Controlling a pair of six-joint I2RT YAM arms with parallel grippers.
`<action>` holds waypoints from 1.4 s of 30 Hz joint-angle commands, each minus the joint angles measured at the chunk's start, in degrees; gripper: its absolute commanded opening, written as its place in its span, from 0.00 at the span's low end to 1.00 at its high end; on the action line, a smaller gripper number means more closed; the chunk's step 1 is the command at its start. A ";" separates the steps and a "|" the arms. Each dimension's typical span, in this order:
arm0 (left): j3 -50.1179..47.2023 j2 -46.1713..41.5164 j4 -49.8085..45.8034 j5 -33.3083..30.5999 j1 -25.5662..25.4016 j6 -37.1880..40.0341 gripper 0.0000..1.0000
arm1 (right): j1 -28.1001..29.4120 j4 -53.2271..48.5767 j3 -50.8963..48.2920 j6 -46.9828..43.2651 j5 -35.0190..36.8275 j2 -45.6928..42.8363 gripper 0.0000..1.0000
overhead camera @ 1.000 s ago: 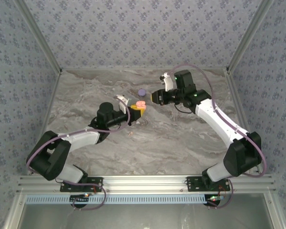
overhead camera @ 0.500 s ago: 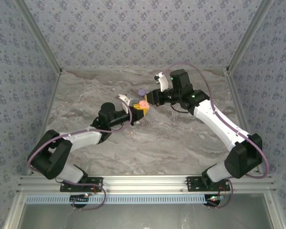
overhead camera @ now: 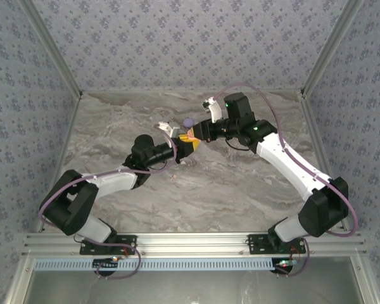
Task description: Insert the wireless bluetooth earbuds into the charging case
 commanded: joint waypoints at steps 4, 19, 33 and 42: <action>2.03 -0.53 2.92 1.40 -0.32 -0.89 0.11 | 0.43 0.01 2.13 -1.25 0.28 -0.93 0.21; 2.30 -1.13 1.37 2.40 -0.42 0.01 0.11 | 0.42 -0.31 2.31 -1.10 1.19 -0.15 0.21; 2.36 -1.41 2.19 0.92 -0.39 -2.52 0.11 | 0.79 -1.39 1.53 -2.05 1.53 -0.31 0.22; 2.50 -2.38 0.34 -1.40 -0.41 -2.94 0.11 | 0.97 -1.64 0.58 -2.57 2.10 -0.89 0.22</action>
